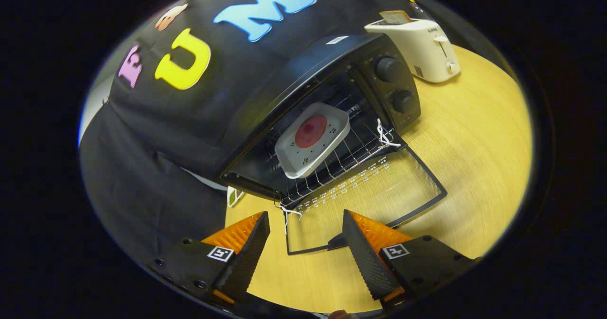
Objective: Open the toaster oven, put the food inside, and close the toaster oven door.
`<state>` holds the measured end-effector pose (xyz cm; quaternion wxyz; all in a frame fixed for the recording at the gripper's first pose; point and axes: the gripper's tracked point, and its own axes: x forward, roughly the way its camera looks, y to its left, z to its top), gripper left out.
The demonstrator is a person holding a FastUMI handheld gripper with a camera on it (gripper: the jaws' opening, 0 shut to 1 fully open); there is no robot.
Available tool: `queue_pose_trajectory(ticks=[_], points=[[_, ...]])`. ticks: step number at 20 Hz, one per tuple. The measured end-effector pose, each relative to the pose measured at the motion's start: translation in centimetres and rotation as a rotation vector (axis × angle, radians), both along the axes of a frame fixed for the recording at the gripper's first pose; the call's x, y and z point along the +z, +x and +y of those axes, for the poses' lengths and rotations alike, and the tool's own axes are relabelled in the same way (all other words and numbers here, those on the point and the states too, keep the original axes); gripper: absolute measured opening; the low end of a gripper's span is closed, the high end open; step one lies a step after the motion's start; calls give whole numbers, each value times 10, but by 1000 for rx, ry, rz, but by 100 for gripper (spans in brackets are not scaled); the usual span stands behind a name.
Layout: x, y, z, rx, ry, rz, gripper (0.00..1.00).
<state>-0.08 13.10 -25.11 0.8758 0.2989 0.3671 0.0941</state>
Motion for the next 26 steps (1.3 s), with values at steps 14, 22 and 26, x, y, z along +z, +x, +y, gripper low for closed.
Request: queue_pose_trajectory(ticks=[14,22,26], points=[[-79,-50,-25,198,-447,184,98],[-110,-46,-49,213,-650,233,99],[-110,-31,-46,179,-637,219,99]])
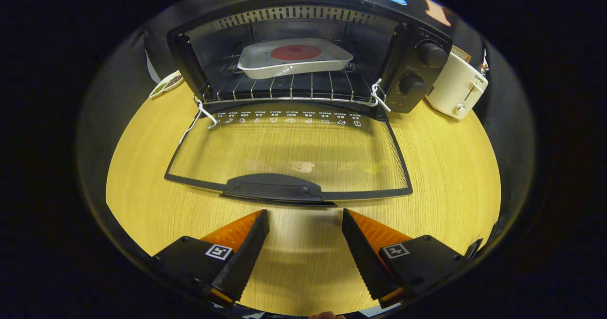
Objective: Open the toaster oven, put the food inside, and close the toaster oven door.
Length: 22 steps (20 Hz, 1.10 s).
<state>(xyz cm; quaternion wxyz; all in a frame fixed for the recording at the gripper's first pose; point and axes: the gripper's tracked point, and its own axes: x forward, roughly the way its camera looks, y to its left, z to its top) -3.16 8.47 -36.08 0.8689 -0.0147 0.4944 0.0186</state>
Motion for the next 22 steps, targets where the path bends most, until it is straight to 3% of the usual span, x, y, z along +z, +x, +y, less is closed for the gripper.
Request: queue_pose_trajectory(ticks=[4,10,15,22], points=[[2,3,1,18,-24,-6,98],[25,2,0,109,-112,-60,97],[46,-2,0,121,-96,-109,96],[100,13,5,225,-187,-276,99]])
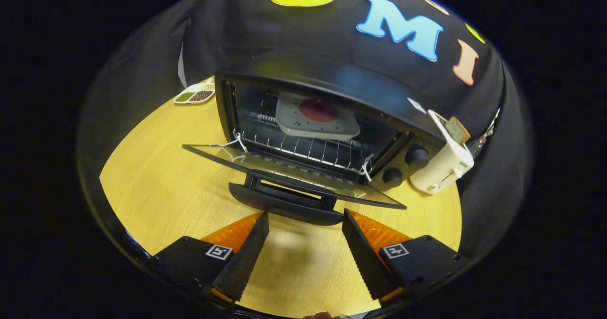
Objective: Open the toaster oven, put the food inside, and close the toaster oven door.
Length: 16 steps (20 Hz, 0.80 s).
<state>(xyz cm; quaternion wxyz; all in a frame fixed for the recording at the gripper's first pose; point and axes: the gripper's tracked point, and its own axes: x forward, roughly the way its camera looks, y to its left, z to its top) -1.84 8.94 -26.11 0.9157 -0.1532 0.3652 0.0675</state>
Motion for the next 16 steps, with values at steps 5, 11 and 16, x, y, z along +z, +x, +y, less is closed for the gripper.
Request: queue_pose_trajectory(ticks=[5,11,16], points=[[54,26,7,-8,48,-123,99],[122,34,-3,-20,108,-312,98],[180,17,-38,-77,143,-460,98]])
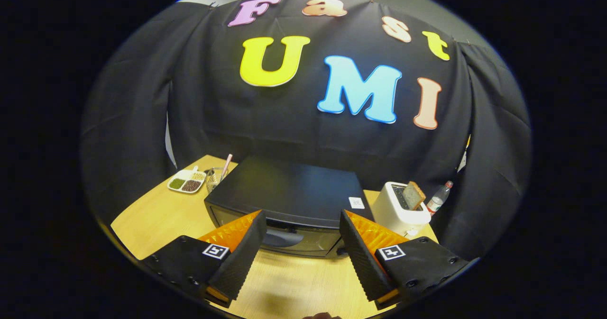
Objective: Open the toaster oven, put the food inside, and close the toaster oven door.
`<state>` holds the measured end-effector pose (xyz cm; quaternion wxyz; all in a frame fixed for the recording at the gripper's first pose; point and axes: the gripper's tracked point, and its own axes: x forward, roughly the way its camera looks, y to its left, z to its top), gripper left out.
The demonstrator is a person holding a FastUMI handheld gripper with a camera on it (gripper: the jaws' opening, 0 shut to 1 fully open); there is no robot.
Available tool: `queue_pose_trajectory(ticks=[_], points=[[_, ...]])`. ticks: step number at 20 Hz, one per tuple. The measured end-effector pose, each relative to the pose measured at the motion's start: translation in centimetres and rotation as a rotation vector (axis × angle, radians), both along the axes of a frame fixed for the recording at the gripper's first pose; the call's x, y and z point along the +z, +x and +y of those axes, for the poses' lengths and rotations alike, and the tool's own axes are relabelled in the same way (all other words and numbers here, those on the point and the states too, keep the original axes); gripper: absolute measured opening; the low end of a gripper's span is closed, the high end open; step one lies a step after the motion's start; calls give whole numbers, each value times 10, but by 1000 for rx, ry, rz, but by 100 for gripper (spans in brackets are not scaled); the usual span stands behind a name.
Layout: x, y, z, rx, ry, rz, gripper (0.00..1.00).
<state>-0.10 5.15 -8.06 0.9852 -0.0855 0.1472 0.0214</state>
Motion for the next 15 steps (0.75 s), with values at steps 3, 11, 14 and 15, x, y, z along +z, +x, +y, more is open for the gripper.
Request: queue_pose_trajectory(ticks=[3,11,14,15], points=[[24,-14,-20,-21,14,-74,98],[41,-47,-60,-84,50,-135,98],[56,-59,-74,-120,65,-183,98],[60,-63,-77,-129,68,-200,98]])
